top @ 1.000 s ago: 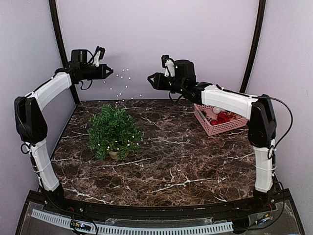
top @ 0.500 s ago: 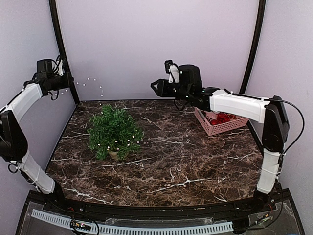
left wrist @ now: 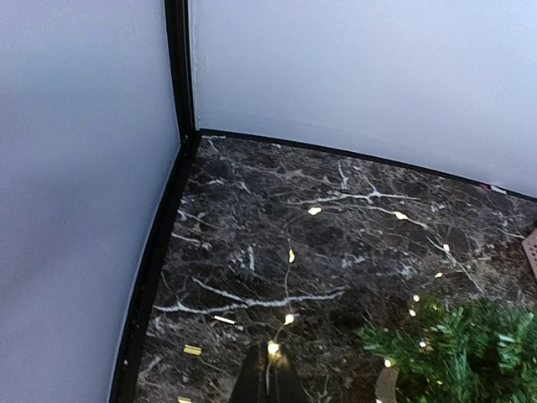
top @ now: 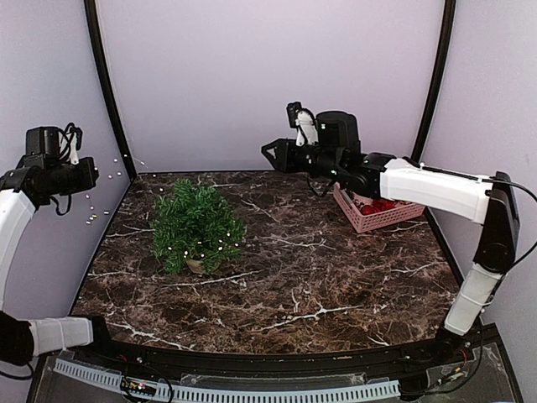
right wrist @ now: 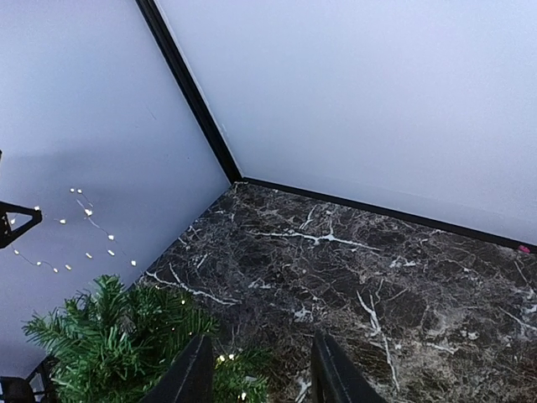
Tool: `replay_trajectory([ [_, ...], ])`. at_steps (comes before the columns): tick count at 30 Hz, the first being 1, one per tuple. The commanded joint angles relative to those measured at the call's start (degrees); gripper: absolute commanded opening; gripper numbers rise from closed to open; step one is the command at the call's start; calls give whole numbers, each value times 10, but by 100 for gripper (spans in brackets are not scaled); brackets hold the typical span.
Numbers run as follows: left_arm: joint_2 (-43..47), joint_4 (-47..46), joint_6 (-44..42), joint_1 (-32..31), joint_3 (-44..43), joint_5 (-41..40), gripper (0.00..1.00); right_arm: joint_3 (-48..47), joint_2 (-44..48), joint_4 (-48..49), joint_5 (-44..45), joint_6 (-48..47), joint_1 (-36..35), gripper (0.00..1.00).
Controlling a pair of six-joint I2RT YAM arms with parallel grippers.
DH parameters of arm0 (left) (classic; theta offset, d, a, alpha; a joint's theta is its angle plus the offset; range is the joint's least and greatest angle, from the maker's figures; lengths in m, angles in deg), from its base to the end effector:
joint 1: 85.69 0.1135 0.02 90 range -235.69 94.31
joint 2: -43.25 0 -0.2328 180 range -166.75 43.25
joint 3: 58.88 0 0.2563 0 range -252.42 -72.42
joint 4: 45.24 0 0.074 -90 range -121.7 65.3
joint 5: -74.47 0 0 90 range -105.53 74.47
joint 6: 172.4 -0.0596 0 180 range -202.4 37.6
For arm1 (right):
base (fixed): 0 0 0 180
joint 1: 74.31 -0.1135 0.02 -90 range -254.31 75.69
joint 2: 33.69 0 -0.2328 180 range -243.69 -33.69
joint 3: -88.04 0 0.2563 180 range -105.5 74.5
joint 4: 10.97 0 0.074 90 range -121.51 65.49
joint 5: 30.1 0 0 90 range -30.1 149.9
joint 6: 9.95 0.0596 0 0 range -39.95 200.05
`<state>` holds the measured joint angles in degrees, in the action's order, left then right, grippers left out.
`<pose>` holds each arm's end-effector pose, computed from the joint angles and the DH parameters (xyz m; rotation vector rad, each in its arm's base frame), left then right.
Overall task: Decorate the small christmas tree
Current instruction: Wrap the side of the string light in the gap of the branches.
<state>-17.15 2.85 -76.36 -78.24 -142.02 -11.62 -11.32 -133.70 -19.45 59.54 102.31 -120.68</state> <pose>0.2603 0.0299 0.3579 -0.1932 2.0032 -0.0530 0.3093 0.3250 0.3186 -0.3835 1.7727 0.8759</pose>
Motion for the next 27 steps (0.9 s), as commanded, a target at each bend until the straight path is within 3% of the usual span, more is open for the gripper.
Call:
replay_trajectory([
  [1, 81, 113, 71, -1, 42, 87, 0, 13, 46, -13, 21, -34, -33, 42],
  [9, 187, 177, 165, -1, 100, 266, 0, 31, 70, 37, -8, -78, -152, 60],
  [15, 272, 128, 263, -4, 178, 331, 0, -20, -17, 110, -50, -87, -255, 72],
  [20, 315, 88, 328, -5, 225, 382, 0, -144, -139, 87, -75, -99, -310, 73],
  [27, 329, 103, 345, -9, 222, 379, 0, -268, -262, 63, -109, -105, -326, 70],
])
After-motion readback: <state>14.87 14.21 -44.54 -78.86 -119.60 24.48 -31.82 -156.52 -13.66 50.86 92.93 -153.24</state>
